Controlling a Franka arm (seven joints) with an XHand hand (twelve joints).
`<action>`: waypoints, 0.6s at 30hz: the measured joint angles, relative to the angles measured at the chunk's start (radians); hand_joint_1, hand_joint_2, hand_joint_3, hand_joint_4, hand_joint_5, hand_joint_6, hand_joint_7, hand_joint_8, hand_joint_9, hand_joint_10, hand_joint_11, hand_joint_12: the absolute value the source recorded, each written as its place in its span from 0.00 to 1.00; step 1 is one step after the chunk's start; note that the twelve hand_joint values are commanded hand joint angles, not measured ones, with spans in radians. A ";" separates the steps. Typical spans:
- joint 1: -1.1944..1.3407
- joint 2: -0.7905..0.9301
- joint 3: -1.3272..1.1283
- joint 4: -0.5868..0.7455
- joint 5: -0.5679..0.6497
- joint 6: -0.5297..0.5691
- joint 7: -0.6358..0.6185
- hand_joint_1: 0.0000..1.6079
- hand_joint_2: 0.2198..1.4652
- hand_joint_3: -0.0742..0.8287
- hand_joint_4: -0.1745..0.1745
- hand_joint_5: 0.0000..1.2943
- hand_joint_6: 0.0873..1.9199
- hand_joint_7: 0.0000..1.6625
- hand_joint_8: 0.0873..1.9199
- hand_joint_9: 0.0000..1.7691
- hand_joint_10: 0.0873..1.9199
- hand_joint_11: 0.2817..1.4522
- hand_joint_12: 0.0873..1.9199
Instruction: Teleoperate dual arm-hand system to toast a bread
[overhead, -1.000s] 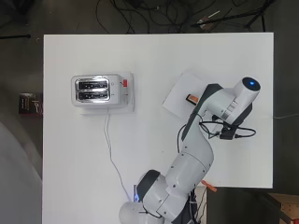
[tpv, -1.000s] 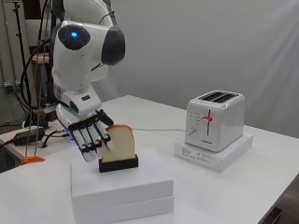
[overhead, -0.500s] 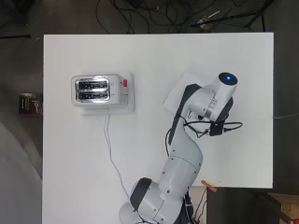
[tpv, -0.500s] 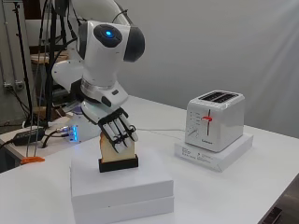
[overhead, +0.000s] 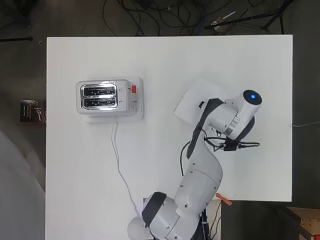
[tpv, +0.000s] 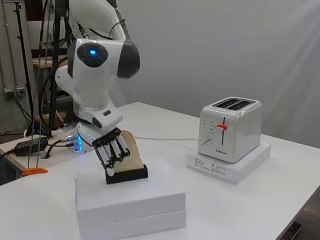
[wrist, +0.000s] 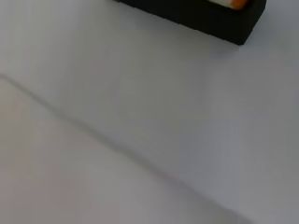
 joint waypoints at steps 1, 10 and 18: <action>-0.001 -0.013 -0.002 -0.027 0.008 0.012 0.003 0.76 0.75 0.08 0.13 0.58 0.67 0.67 0.39 0.79 0.00 0.52 0.00; 0.050 -0.165 0.005 0.044 0.099 -0.023 0.069 0.76 0.77 0.08 0.00 0.52 0.68 0.64 0.47 0.83 0.00 0.33 0.35; 0.687 -0.363 -0.340 0.071 -0.022 -0.053 0.184 0.75 0.81 0.08 0.00 0.45 0.73 0.58 0.56 0.80 0.00 0.34 0.28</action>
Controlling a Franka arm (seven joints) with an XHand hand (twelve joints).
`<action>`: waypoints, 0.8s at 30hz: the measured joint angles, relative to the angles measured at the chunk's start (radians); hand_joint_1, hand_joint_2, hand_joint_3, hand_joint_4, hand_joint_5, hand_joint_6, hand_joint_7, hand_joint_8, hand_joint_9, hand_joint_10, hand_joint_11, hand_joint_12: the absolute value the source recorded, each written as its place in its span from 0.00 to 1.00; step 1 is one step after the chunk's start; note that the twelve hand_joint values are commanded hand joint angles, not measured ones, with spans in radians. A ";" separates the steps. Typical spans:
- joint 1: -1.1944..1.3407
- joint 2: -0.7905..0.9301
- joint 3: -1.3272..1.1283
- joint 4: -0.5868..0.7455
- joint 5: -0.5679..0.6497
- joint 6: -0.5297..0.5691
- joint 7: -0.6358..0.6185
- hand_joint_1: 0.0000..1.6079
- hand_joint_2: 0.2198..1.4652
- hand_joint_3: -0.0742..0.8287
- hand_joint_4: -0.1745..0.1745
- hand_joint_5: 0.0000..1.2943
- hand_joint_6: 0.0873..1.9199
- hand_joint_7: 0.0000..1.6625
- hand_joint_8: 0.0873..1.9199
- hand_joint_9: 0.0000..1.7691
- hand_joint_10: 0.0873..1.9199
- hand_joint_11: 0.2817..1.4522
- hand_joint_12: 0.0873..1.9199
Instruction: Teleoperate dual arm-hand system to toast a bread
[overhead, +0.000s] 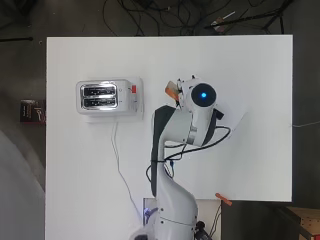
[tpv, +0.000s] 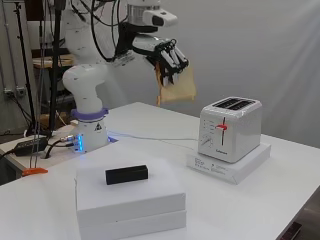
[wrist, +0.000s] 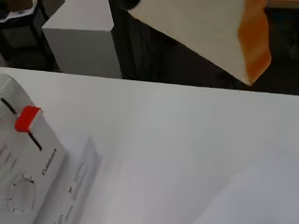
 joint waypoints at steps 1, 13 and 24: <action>0.114 -0.029 -0.083 0.006 -0.021 -0.006 0.018 0.75 0.81 0.08 0.00 0.45 0.73 0.58 0.56 0.80 0.00 0.34 0.28; 0.766 0.121 -0.333 0.245 0.065 -0.134 -0.020 0.75 0.81 0.08 0.00 0.47 0.70 0.58 0.58 0.80 0.00 0.38 0.20; 0.155 0.518 0.071 0.399 0.269 -0.195 -0.131 0.54 0.85 0.08 0.92 0.50 0.74 0.70 0.07 0.77 0.00 0.40 0.04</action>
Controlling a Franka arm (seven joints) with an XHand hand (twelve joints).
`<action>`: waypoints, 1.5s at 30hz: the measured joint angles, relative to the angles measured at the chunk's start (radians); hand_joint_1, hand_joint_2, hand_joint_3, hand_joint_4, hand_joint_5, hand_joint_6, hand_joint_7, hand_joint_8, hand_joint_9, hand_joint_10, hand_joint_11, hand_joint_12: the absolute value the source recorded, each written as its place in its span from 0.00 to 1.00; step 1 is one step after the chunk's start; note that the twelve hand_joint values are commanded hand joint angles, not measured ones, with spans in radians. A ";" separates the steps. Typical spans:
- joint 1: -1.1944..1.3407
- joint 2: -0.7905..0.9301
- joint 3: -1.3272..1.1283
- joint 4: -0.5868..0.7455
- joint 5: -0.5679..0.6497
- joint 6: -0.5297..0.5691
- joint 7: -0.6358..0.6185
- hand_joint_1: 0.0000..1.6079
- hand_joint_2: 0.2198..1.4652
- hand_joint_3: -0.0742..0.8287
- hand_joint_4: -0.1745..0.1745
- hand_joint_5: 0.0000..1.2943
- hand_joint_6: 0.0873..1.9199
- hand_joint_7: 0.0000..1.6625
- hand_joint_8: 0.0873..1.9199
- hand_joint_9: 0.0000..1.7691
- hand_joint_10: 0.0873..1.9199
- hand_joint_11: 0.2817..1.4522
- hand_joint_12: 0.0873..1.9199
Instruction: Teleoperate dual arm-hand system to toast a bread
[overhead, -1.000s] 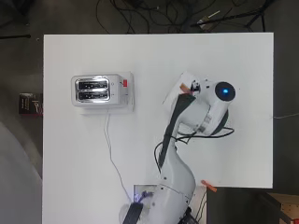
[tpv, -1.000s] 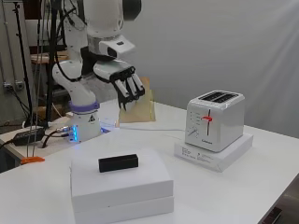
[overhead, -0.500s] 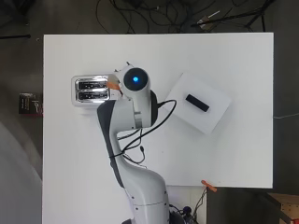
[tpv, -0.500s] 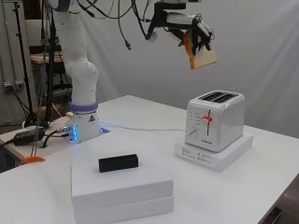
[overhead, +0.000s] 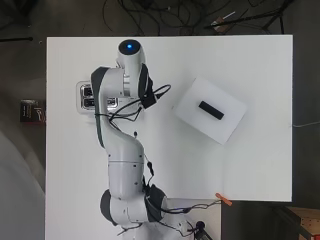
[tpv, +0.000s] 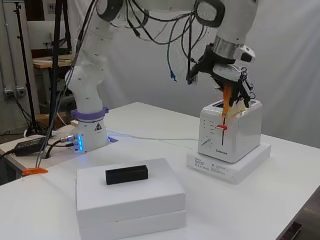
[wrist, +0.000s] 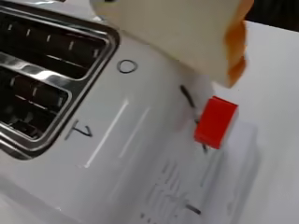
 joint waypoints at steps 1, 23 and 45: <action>0.001 0.009 0.031 0.006 0.004 0.002 -0.007 0.53 0.85 0.08 0.96 0.51 0.74 0.73 0.03 0.78 0.00 0.41 0.02; -0.004 -0.061 0.254 -0.058 -0.029 0.123 -0.054 0.57 0.82 0.09 0.96 0.58 0.68 0.80 0.02 0.84 0.00 0.47 0.09; -0.061 -0.053 0.354 -0.065 -0.080 0.181 -0.116 0.56 0.82 0.08 1.00 0.58 0.67 0.84 0.00 0.85 0.00 0.36 0.23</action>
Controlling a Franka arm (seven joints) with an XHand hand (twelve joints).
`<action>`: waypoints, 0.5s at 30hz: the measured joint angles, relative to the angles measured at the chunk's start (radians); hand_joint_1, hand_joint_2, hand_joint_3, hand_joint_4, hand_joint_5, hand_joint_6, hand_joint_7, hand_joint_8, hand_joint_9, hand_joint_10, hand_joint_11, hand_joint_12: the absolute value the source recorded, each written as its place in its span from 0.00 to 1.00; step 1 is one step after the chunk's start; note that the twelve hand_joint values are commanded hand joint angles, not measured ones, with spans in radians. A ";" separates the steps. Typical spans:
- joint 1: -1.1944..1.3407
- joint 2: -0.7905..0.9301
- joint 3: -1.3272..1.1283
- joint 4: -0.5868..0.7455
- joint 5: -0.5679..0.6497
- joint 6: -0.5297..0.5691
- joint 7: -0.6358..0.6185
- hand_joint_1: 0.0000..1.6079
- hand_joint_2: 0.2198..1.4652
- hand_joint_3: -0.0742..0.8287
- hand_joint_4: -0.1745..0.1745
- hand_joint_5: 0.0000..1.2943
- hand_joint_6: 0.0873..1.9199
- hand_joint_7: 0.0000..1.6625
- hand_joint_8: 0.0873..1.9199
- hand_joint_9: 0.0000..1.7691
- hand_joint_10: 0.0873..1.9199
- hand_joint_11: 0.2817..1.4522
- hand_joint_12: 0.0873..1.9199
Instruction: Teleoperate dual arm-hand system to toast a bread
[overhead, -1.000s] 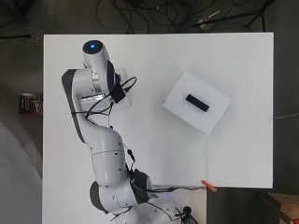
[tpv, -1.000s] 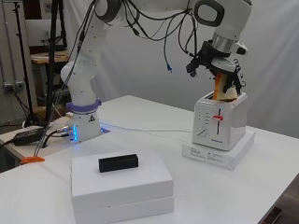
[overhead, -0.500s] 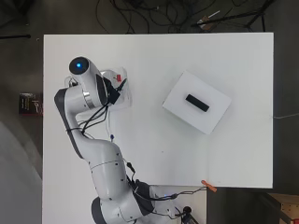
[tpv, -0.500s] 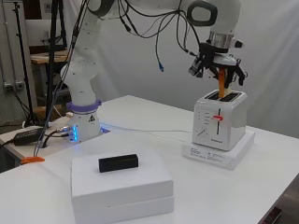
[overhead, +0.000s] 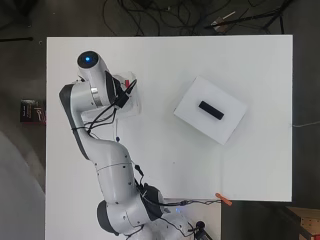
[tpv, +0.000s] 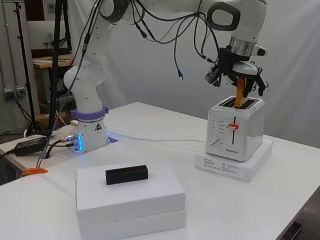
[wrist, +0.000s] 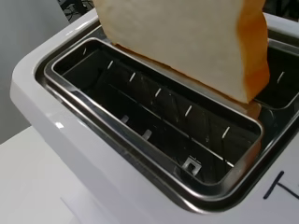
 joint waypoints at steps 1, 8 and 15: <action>-0.002 0.003 0.000 0.003 0.000 -0.004 -0.001 0.56 0.82 0.08 1.00 0.58 0.67 0.83 0.00 0.85 0.00 0.37 0.23; -0.013 0.007 0.002 0.036 -0.020 0.000 0.002 0.57 0.81 0.08 1.00 0.59 0.67 0.84 0.00 0.85 0.00 0.34 0.30; -0.017 0.014 0.009 0.006 -0.039 0.013 0.033 0.56 0.82 0.08 1.00 0.58 0.68 0.84 0.00 0.85 0.00 0.33 0.27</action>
